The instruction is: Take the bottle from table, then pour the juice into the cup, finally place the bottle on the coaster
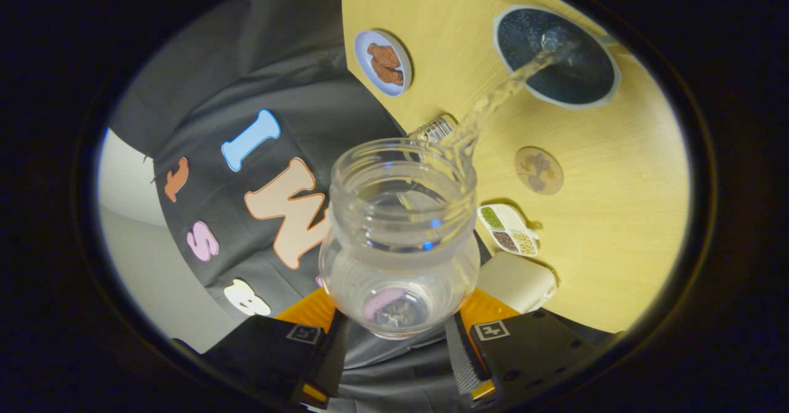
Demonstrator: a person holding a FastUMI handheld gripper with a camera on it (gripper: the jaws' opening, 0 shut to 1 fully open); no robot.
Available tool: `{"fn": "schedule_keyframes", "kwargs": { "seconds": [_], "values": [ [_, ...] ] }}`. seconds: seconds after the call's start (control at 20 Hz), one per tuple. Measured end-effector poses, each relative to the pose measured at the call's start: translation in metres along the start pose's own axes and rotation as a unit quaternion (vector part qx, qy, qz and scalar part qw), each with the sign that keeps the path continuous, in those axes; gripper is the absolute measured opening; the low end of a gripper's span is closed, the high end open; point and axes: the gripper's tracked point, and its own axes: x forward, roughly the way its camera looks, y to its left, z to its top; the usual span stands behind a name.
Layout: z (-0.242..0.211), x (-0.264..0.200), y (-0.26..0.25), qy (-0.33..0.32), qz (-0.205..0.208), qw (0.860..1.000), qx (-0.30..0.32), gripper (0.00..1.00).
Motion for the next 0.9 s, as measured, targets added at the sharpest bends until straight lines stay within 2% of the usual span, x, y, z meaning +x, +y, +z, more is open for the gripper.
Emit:
{"fn": "schedule_keyframes", "kwargs": {
  "seconds": [0.9],
  "values": [
    [0.002,0.001,0.015,0.013,0.008,0.998,0.065,0.75]
  ]
}}
